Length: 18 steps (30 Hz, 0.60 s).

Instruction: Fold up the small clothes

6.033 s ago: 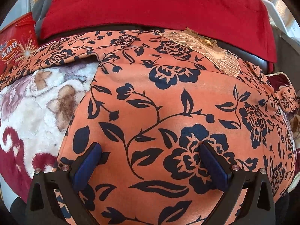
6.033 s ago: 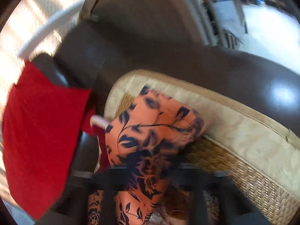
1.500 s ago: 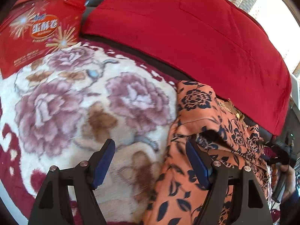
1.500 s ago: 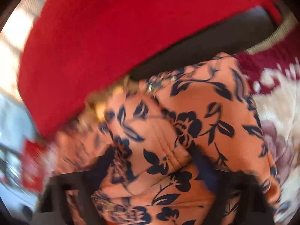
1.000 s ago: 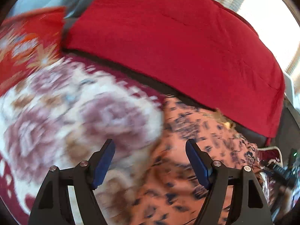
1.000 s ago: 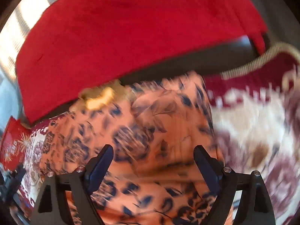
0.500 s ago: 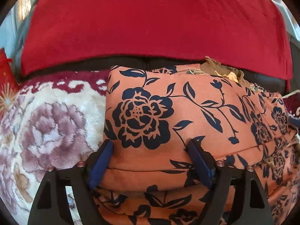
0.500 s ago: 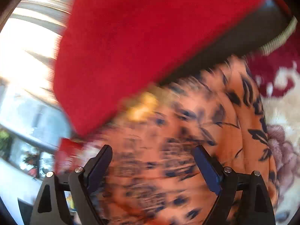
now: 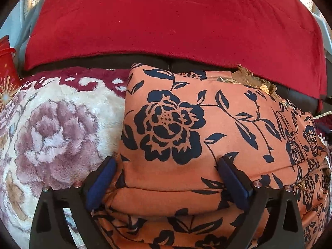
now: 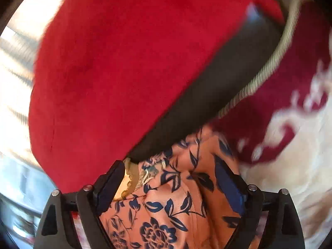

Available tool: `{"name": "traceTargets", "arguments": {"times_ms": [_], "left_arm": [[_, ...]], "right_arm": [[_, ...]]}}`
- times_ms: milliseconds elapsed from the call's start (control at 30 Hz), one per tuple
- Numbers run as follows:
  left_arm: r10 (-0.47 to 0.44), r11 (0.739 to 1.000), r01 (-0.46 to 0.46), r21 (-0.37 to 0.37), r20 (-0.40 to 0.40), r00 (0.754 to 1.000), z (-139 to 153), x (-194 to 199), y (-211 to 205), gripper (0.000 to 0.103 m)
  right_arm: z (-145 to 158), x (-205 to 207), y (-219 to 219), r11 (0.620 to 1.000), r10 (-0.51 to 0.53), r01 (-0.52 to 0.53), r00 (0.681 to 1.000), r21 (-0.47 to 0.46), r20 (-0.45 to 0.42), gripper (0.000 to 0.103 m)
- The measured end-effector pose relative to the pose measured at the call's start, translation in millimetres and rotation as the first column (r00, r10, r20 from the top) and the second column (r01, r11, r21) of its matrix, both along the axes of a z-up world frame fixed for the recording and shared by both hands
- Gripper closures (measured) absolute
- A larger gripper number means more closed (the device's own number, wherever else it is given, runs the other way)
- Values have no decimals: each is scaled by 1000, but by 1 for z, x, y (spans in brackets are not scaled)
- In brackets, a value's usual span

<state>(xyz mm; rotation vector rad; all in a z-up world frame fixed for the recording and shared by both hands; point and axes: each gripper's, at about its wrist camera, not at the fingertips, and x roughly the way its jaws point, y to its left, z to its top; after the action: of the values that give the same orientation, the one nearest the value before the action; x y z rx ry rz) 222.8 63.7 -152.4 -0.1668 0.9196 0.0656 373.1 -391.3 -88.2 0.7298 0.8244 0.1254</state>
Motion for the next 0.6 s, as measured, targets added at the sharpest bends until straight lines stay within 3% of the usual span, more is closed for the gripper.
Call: {"name": "traceTargets", "arguments": {"times_ms": [200, 233, 300, 400, 467, 533, 567, 600], "left_arm": [[12, 1000, -12, -11, 6, 1000, 0, -1, 3, 0], [14, 1000, -14, -10, 8, 1000, 0, -2, 3, 0], [16, 1000, -16, -10, 13, 1000, -2, -3, 3, 0], [18, 1000, -18, -14, 17, 1000, -3, -3, 4, 0], [19, 1000, -18, -18, 18, 1000, -3, -4, 5, 0], [19, 1000, -19, -14, 21, 1000, -2, -5, 4, 0], [19, 1000, -19, -12, 23, 1000, -3, -5, 4, 0], [20, 1000, -20, -10, 24, 999, -3, -5, 4, 0]], "right_arm": [[2, -50, 11, 979, 91, -105, 992, -175, -86, 17], [-3, -54, 14, 975, 109, -127, 989, -184, -100, 23], [-12, -70, 26, 957, 142, -178, 976, -227, -166, 59], [-29, -62, 38, 926, 161, -230, 958, -300, -238, 68], [-11, -67, 43, 913, 167, -229, 965, -337, -203, 92], [31, -82, 60, 847, 156, -181, 983, -501, -93, 92], [41, -90, 64, 831, 149, -156, 987, -534, -58, 92], [39, -96, 63, 838, 123, -131, 991, -530, -50, 87]]}}
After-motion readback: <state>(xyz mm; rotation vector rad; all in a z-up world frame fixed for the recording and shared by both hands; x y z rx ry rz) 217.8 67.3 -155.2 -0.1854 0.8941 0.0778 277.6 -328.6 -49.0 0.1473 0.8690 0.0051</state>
